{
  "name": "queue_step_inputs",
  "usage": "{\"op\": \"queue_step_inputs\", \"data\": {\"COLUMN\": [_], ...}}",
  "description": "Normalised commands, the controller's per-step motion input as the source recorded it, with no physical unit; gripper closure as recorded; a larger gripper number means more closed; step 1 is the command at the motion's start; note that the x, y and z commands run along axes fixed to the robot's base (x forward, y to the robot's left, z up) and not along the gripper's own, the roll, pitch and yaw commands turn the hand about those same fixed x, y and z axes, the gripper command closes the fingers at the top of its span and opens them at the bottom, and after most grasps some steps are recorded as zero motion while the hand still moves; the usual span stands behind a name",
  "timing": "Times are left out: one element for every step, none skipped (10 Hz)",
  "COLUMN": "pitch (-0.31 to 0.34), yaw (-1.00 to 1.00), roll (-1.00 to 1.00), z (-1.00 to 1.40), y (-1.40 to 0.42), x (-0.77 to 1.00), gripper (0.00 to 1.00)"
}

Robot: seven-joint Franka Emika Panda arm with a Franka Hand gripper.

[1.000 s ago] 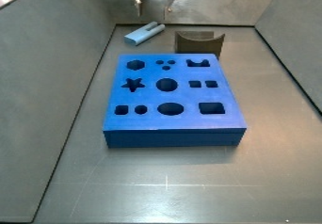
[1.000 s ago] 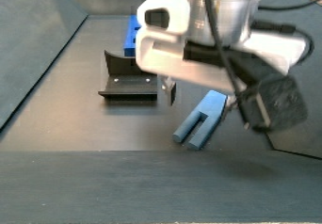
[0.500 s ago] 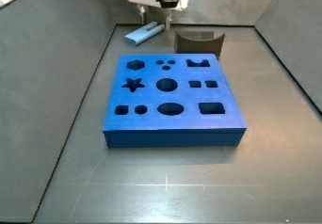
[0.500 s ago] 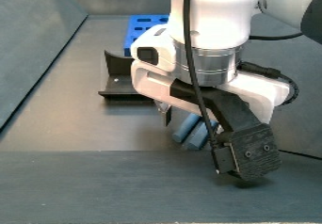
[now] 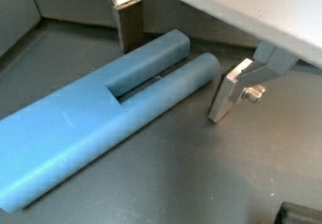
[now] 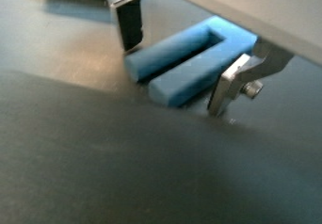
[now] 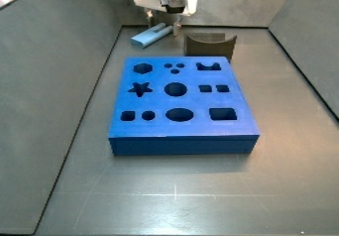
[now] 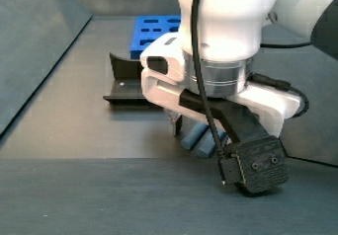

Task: Pick up the square-circle object. Move up. Place the square-circle object on the fixture. Regrasp the square-circle object. Move to above the board. Insert the square-circle object.
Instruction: Pick up the square-circle object.

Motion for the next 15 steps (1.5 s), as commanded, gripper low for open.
{"op": "queue_step_inputs", "data": {"pitch": [-0.051,-0.036,0.0,0.0,0.0,-0.053,-0.087,-0.08,0.0,0.0,0.0,0.0,0.0,0.0,0.0], "yaw": [0.0,-0.03,0.0,0.04,0.0,-0.04,0.0,0.0,0.0,0.0,0.0,0.0,0.0,0.0,0.0], "roll": [0.0,0.0,0.0,0.01,0.0,0.0,0.0,0.0,0.0,0.0,0.0,0.0,0.0,0.0,0.0], "z": [-0.1,-0.01,0.0,-0.03,-0.05,-0.05,-0.05,-0.06,0.0,0.0,0.0,0.0,0.0,0.0,0.0], "y": [0.0,-0.03,-0.03,-0.04,-0.01,0.0,0.0,0.0,0.0,0.0,0.0,0.0,0.0,0.0,0.0], "x": [0.0,0.0,0.0,0.08,0.02,0.0,0.0,0.0,0.0,0.0,0.0,0.0,0.0,0.0,0.0], "gripper": [0.0,0.0,0.0,0.0,0.0,0.0,0.0,0.0,0.0,1.0,1.0,1.0,1.0,1.0,1.0]}}
